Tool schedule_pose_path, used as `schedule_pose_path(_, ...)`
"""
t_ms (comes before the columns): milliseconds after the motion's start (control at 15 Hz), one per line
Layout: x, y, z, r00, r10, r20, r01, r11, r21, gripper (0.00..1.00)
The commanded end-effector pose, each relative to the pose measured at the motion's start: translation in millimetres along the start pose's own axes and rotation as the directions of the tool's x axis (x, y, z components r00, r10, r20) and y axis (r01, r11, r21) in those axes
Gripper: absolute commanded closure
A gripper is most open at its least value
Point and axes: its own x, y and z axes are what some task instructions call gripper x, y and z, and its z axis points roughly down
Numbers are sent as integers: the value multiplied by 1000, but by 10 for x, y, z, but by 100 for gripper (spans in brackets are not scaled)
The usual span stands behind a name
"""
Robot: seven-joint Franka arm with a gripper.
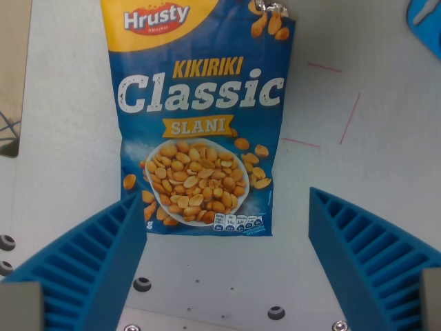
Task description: Rotate around base negative y
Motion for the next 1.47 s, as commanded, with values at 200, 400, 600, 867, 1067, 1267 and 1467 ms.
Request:
schedule_pose_path(200,3,1,-28,999,0,-44,-1,1000,-13,0)
schedule_pose_path(400,3,1,-28,997,0,-82,-2,1000,-25,0)
schedule_pose_path(600,3,1,-28,993,-1,-120,-3,999,-36,0)
schedule_pose_path(867,3,1,-28,985,-3,-171,-6,999,-52,0)
schedule_pose_path(1067,3,1,-28,978,-5,-208,-8,998,-63,0)
schedule_pose_path(1267,3,1,-28,969,-8,-245,-11,997,-74,0)
schedule_pose_path(1467,3,1,-28,959,-11,-282,-14,996,-86,0)
